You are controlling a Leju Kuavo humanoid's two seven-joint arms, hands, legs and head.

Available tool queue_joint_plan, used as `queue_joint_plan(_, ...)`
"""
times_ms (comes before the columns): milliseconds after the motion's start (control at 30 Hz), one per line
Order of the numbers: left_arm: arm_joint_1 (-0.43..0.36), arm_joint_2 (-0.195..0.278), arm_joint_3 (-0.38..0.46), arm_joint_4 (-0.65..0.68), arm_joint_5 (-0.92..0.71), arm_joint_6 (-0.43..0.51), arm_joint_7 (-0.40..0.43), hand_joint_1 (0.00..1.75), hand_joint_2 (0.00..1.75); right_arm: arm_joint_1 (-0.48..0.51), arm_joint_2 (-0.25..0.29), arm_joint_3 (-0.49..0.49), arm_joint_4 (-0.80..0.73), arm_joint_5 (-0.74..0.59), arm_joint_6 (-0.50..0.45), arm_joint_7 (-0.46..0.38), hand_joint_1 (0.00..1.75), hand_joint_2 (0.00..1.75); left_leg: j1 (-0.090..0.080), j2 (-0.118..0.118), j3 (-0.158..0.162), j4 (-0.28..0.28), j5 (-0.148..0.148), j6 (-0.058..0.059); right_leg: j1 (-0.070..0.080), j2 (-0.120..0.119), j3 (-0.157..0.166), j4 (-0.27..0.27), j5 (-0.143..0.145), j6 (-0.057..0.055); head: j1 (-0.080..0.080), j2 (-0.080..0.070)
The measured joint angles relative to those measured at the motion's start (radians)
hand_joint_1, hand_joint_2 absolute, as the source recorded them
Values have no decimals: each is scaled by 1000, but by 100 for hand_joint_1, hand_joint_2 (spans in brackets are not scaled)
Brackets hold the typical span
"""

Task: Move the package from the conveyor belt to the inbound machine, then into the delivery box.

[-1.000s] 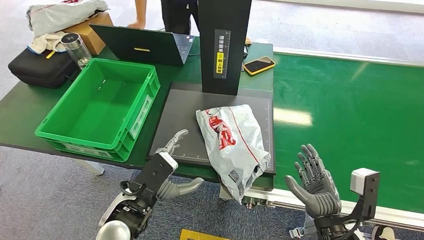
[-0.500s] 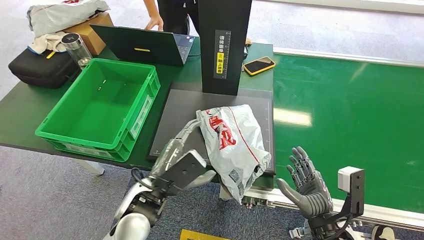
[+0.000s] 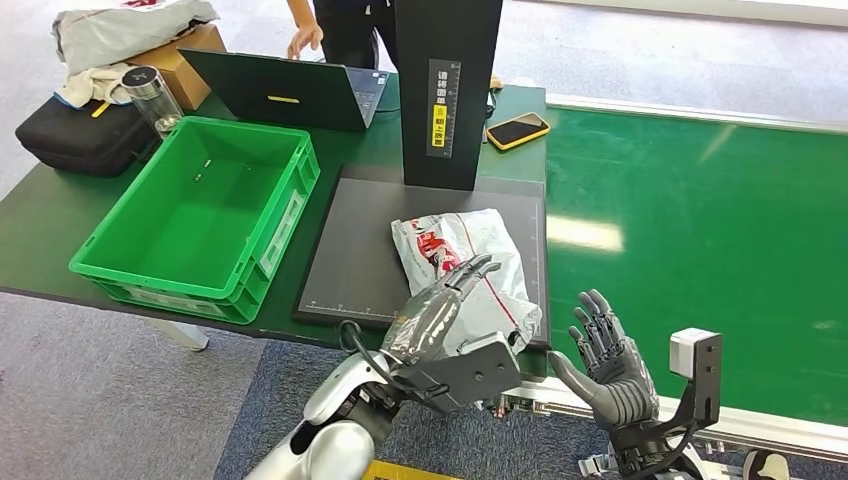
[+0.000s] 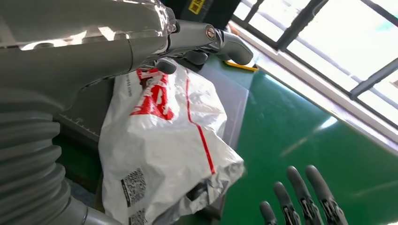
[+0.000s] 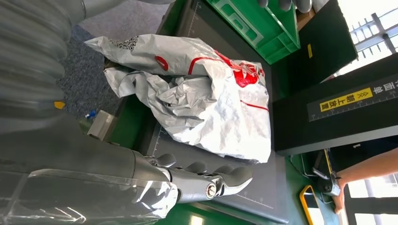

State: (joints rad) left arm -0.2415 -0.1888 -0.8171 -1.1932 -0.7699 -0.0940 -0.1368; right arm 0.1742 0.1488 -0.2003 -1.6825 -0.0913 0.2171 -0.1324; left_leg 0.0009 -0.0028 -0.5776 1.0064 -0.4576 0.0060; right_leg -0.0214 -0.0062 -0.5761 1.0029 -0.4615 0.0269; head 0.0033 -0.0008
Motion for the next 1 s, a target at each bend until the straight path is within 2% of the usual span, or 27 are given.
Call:
queue_joint_plan(200, -39, -6, -60, 40, -13, 0, -1, 0, 175, 0, -8, 3, 1, -5, -4, -5, 0, 175, 0, 0, 0, 0, 0, 0, 0, 0, 0, 0, 0, 0, 0, 0)
queue_joint_plan(733, -72, -15, -103, 79, -16, 0, -2, 0, 175, 1, -11, 10, 2, -7, -13, -13, 0, 175, 0, 0, 0, 0, 0, 0, 0, 0, 0, 0, 0, 0, 0, 0)
queue_joint_plan(1000, -134, -43, -169, 144, -50, 2, 2, 0, 175, 1, -16, 10, -3, 9, -19, -24, 0, 175, 0, 0, 0, 0, 0, 0, 0, 0, 0, 0, 0, 0, 0, 0)
